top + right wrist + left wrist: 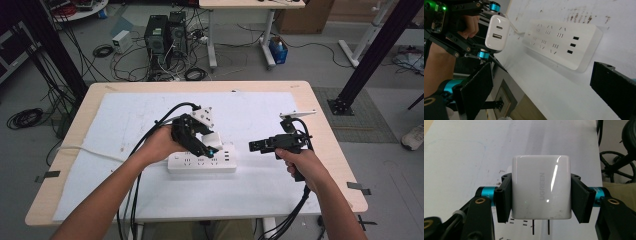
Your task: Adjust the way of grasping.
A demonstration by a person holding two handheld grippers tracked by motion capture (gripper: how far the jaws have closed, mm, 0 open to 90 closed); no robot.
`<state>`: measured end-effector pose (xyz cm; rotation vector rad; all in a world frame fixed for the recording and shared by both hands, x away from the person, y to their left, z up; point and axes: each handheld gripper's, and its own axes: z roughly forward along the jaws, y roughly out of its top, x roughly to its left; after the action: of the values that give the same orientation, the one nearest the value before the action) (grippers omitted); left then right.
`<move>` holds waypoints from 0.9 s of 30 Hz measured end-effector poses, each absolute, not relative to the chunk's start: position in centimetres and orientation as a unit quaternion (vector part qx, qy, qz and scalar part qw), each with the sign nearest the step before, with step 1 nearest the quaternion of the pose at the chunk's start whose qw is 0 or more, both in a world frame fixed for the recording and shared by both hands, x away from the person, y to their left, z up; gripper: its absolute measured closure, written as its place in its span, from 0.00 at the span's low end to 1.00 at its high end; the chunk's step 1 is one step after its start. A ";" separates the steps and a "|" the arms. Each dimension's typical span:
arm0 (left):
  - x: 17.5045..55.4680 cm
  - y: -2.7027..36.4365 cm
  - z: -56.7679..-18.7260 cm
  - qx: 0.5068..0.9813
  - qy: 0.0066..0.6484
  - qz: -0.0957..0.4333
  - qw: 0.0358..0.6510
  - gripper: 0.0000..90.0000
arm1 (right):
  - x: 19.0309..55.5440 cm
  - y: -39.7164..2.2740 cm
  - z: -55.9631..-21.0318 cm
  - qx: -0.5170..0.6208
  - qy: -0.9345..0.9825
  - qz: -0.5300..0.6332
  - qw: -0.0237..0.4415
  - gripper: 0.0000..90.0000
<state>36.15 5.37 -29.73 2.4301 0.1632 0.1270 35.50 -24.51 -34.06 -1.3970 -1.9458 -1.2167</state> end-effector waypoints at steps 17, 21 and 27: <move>36.0 3.4 -29.9 0.934 0.041 0.047 0.353 0.47 | 36.2 -21.3 -33.7 -0.487 -0.705 -0.453 0.245 0.05; 35.9 3.0 -29.9 0.934 0.036 0.046 0.352 0.47 | 36.4 -20.6 -33.6 -0.486 -0.701 -0.456 0.255 0.05; 35.8 2.6 -29.8 0.933 0.030 0.050 0.356 0.47 | 36.5 -20.0 -33.6 -0.483 -0.701 -0.456 0.260 0.05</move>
<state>35.78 2.62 -29.81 2.4080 0.0771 0.1285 36.54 -20.01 -33.59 -1.3080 -1.8998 -1.2346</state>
